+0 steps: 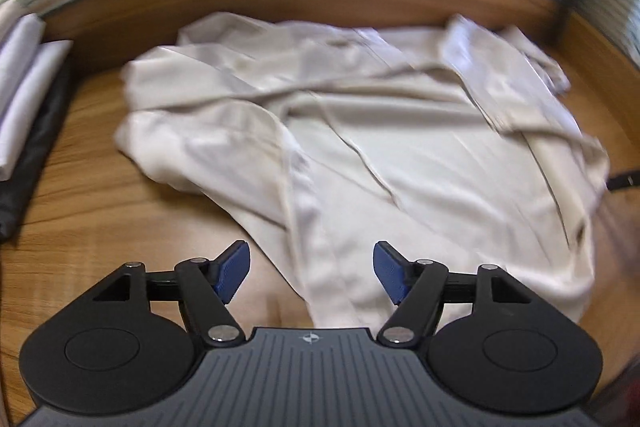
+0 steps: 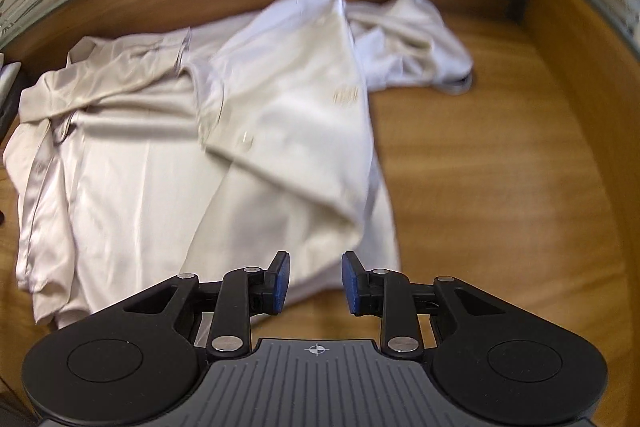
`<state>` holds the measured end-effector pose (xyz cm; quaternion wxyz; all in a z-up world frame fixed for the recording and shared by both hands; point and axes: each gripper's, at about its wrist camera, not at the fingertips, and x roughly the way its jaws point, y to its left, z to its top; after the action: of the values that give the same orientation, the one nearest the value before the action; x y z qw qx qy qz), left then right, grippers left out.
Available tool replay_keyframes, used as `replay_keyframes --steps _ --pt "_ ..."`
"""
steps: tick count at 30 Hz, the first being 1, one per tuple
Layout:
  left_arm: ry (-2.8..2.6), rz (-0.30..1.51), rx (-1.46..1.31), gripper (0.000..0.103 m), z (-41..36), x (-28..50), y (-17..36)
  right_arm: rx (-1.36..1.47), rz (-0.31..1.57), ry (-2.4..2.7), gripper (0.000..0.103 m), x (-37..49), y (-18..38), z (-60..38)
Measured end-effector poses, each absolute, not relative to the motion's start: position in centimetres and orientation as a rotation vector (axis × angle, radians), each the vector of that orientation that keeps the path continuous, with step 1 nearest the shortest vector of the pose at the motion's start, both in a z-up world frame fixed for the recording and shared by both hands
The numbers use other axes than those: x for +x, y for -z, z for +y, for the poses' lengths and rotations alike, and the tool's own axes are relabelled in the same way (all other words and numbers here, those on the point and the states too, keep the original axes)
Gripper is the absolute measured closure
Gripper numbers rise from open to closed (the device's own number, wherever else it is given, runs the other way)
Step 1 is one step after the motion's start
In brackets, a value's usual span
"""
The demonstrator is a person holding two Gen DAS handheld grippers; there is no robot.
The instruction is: Fold clothes
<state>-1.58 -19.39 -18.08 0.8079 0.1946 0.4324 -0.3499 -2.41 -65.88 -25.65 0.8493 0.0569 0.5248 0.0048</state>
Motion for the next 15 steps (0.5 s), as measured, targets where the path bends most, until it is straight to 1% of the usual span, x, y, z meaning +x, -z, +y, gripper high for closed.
replay_keyframes --steps 3,7,13,14,15 --pt "0.771 0.936 0.452 0.025 -19.6 -3.2 18.8 0.134 1.109 -0.005 0.072 -3.4 26.3 -65.4" --pt "0.751 0.957 0.482 0.024 -19.5 -4.6 19.7 0.172 1.103 0.026 0.071 -4.1 27.0 -65.6" --pt "0.784 0.941 0.450 0.024 -19.7 -5.8 20.2 0.403 1.055 0.050 0.071 -3.8 27.4 -67.1" --pt "0.782 0.943 0.438 0.024 -19.8 -5.8 20.2 0.443 1.044 0.047 0.070 -3.7 27.5 -67.2" --pt "0.778 0.946 0.426 0.024 -20.0 -5.8 20.3 0.483 1.033 0.043 0.066 -3.6 27.5 -67.3"
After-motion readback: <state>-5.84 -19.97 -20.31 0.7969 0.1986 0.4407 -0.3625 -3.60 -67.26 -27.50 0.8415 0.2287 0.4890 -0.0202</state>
